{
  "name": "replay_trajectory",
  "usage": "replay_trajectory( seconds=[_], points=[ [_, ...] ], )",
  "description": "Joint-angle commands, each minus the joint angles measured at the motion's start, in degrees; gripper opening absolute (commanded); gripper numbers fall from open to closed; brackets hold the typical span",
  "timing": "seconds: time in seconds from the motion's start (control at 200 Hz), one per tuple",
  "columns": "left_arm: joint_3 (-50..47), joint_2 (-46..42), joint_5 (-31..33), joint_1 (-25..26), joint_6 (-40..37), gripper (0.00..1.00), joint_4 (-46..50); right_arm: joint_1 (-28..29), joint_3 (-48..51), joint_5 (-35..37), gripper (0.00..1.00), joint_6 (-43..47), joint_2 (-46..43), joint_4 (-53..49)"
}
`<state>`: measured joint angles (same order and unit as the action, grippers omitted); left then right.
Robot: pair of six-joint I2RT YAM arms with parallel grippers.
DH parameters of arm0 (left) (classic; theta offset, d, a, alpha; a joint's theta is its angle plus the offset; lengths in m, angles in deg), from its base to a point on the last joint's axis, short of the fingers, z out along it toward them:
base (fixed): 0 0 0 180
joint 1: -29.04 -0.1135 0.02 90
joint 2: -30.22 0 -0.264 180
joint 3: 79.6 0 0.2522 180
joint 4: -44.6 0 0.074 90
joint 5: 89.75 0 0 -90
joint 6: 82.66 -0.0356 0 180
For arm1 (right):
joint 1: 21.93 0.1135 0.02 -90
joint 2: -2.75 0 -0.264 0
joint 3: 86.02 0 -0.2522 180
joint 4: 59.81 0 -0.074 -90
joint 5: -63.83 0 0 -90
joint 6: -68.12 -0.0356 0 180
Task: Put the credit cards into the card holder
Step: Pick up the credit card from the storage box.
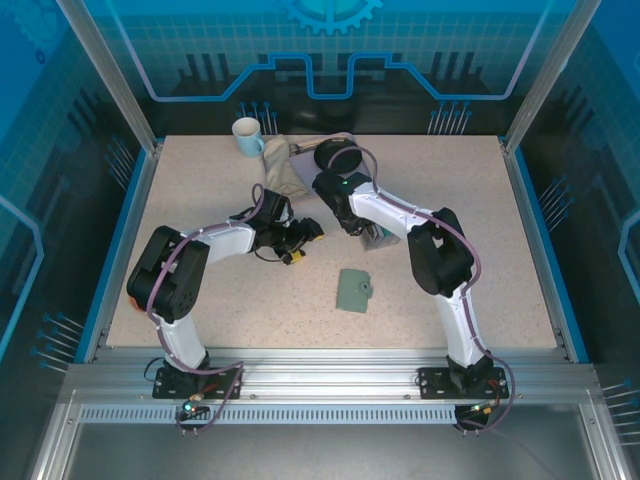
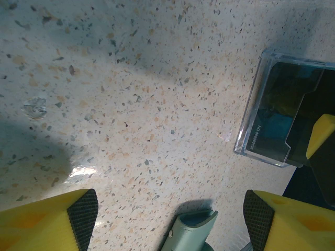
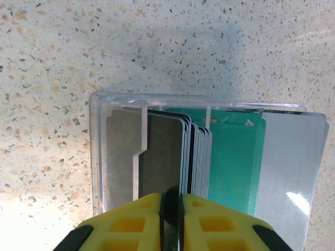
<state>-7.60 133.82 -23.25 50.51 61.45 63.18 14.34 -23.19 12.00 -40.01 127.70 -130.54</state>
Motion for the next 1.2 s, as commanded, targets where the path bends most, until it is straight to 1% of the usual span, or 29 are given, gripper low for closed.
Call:
replay_trajectory(
  seconds=[0.0,0.165,0.3,0.51,0.56,0.69,0.855,1.085,1.195],
  points=[
    [0.85,0.75,-1.72,-0.56,0.17,0.77,1.25,0.03,0.06,-0.2,0.15,0.78,-3.2,-1.39],
    [0.98,0.9,-1.98,-0.56,0.12,0.77,1.23,-0.02,-0.44,-0.77,0.14,0.98,-3.72,-2.1],
    [0.82,0.85,-1.98,-0.56,0.2,0.77,1.16,-0.26,-0.29,-1.95,0.11,1.34,-4.01,-1.74],
    [0.56,0.54,-1.94,-0.56,0.04,0.77,1.16,-0.3,-0.8,-4.01,0.09,1.52,-4.74,-2.4],
    [0.56,0.53,-1.98,-0.56,0.09,0.77,1.16,-0.49,-0.92,-5.16,0.07,1.45,-5.31,-2.54],
    [0.65,0.25,-1.98,-0.56,0.02,0.77,1.16,-0.84,-0.66,-7.76,0.06,0.98,-7.11,-2.52],
    [0.87,0.28,-2.07,-0.56,-0.05,0.77,1.27,-1.97,-0.32,-11.66,0.01,0.74,-8.28,-2.36],
    [0.46,-0.44,-2.18,-0.56,-0.22,0.77,1.0,-3.04,0.34,-15.84,0.0,0.15,-9.77,-1.53],
    [0.17,-1.23,-2.84,-0.56,-0.27,0.76,-0.38,-3.95,0.58,-19.84,0.0,-1.18,-11.29,-0.95]
  ],
)
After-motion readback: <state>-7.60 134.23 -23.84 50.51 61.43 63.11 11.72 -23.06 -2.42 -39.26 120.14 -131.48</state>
